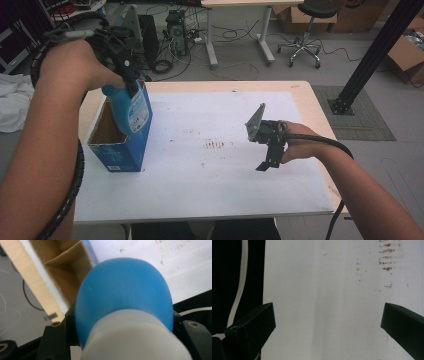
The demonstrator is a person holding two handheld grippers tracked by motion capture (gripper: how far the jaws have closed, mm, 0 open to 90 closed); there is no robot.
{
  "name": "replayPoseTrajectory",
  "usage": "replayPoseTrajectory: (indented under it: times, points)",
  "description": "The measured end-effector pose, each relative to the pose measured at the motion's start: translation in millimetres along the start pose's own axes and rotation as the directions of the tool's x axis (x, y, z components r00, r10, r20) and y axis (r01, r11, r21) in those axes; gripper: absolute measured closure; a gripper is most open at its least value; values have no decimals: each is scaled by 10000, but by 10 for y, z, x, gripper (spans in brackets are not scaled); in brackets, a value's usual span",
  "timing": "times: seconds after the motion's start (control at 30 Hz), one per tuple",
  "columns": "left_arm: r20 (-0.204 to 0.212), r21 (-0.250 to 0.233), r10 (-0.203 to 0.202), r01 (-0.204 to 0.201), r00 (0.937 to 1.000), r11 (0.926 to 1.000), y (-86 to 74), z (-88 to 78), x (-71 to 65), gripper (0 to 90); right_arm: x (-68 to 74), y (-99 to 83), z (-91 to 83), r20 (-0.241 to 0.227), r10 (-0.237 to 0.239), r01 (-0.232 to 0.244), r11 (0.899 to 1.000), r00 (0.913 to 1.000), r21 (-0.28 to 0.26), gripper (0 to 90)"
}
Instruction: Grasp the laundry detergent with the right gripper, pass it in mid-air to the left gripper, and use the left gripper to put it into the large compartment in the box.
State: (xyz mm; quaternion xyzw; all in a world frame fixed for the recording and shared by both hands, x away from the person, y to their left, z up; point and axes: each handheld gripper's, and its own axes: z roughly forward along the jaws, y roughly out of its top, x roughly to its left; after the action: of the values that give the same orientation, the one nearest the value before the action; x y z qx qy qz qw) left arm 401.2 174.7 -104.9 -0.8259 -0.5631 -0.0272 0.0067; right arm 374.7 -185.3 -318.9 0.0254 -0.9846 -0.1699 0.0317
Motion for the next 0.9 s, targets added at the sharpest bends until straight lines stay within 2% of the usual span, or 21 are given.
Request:
replayPoseTrajectory:
  times: [0.17,0.3,0.6,0.9]
  points:
    - [28,-122,-700,701,9975,9975,-40,-58,162,389,-12,4,-24,-14,16,-16,10000,10000,54,0]
    - [95,-130,-1229,1230,9924,9923,-60,-57,290,389,-16,9,-35,-35,4,-4,10000,10000,94,0]
    - [23,24,-1688,1688,9856,9856,-66,94,482,390,-23,-4,-60,-40,48,-47,9999,10000,149,0]
    - [6,125,-1835,1835,9830,9829,-44,335,591,390,-39,-29,-52,-52,132,-131,9998,9999,137,0]
